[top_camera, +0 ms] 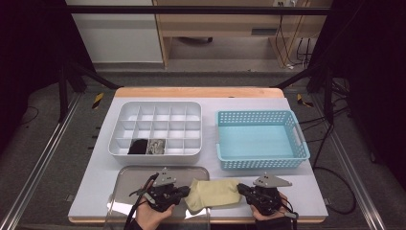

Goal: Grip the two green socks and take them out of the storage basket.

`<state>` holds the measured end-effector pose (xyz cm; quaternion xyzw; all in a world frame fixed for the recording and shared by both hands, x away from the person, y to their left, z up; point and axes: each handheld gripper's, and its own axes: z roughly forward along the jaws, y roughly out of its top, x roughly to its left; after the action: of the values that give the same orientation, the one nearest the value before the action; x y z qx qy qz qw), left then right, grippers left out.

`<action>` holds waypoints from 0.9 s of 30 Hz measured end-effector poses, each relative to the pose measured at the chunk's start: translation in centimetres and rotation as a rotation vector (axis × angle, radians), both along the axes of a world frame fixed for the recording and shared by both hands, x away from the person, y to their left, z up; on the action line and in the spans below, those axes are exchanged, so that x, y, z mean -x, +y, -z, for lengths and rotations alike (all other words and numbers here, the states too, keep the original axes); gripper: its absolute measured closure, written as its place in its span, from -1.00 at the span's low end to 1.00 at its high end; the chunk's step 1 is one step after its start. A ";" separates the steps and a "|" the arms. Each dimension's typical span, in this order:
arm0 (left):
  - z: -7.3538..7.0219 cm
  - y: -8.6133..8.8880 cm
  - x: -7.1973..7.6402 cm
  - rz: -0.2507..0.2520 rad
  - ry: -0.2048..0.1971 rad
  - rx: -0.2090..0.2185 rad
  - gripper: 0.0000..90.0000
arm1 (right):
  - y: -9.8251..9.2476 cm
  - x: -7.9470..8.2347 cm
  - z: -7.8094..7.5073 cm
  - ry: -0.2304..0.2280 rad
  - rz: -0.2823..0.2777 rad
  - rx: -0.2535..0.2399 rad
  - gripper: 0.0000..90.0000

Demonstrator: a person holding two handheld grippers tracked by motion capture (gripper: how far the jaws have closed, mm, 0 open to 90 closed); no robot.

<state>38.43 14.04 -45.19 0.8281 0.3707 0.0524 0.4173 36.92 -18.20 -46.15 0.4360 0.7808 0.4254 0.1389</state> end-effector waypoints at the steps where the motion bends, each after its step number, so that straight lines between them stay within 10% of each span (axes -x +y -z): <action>1: 0.1 0.1 0.0 0.000 0.002 -0.004 0.88 | 0.0 0.0 0.0 0.001 0.000 0.003 0.92; 9: 1.1 -0.3 -0.1 0.003 0.030 -0.029 0.86 | -0.1 -0.1 0.6 0.031 0.006 0.022 0.91; 27: 1.0 -0.2 0.1 -0.029 -0.049 -0.049 0.60 | -0.2 0.0 0.9 0.007 0.021 0.027 0.67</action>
<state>38.37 13.85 -46.20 0.8309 0.3710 0.0880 0.4052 36.94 -18.40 -47.05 0.4435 0.7823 0.4121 0.1463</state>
